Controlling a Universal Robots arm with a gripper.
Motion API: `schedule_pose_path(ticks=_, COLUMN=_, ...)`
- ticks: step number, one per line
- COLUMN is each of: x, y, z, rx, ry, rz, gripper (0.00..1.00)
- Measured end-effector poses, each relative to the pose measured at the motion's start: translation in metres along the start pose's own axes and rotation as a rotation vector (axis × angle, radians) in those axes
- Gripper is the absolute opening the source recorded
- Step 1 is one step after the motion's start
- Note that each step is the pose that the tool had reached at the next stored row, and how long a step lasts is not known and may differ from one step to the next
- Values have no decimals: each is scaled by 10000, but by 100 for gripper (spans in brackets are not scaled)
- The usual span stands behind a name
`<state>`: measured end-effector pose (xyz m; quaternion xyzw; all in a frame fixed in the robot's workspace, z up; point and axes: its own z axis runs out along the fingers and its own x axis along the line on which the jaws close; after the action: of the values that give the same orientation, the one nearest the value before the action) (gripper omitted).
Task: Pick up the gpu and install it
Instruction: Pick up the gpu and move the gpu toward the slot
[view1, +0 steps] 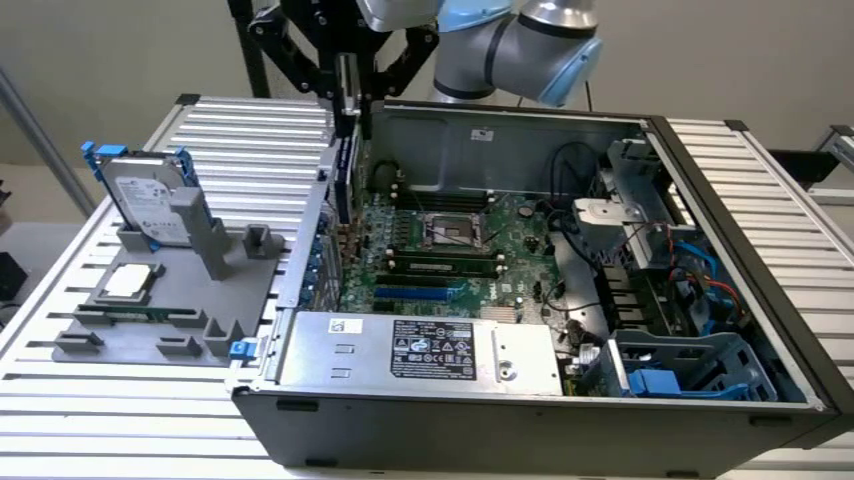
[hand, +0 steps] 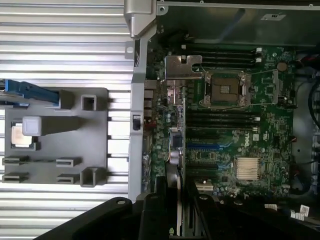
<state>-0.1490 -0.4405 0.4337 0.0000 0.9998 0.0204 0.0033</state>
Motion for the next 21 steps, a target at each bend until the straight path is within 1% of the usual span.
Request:
schedule_pose_path(ticks=11, x=-501, y=-5, z=117, rx=137, ry=1, rz=-1, gripper=0)
schedule_pose_path(ticks=15, x=-678, y=-6, z=179, rx=172, ry=1, rz=-2, gripper=0)
schedule_pose_path(ticks=17, x=-723, y=-3, z=215, rx=179, ry=1, rz=-2, gripper=0)
schedule_pose_path(ticks=21, x=-751, y=2, z=288, rx=183, ry=1, rz=-1, gripper=0)
